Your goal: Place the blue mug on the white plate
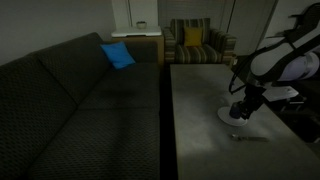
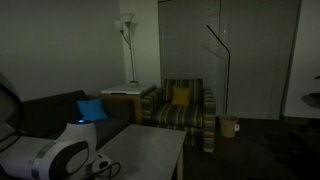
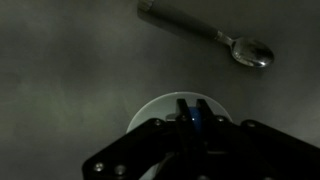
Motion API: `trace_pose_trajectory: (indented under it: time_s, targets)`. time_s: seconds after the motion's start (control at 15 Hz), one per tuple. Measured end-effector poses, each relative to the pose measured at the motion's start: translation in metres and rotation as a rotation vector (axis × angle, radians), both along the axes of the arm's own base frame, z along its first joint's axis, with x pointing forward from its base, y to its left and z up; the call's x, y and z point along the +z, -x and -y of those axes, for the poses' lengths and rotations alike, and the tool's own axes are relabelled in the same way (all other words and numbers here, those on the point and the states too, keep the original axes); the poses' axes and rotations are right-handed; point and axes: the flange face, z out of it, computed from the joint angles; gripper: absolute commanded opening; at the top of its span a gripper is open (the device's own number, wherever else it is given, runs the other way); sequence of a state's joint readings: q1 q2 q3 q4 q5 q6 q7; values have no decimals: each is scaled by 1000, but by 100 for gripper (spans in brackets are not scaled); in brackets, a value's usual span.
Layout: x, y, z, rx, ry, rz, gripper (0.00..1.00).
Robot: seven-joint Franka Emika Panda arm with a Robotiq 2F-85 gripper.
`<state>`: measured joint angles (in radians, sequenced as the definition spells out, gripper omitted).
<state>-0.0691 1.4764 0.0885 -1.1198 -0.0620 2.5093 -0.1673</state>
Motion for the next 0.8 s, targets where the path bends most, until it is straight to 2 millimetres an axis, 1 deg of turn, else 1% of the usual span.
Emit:
trace_pose_trajectory:
  time_s: [0.2, 0.8]
  targets:
    - [0, 1, 0, 4, 0, -30, 3]
    - [2, -1, -3, -11, -16, -24, 3]
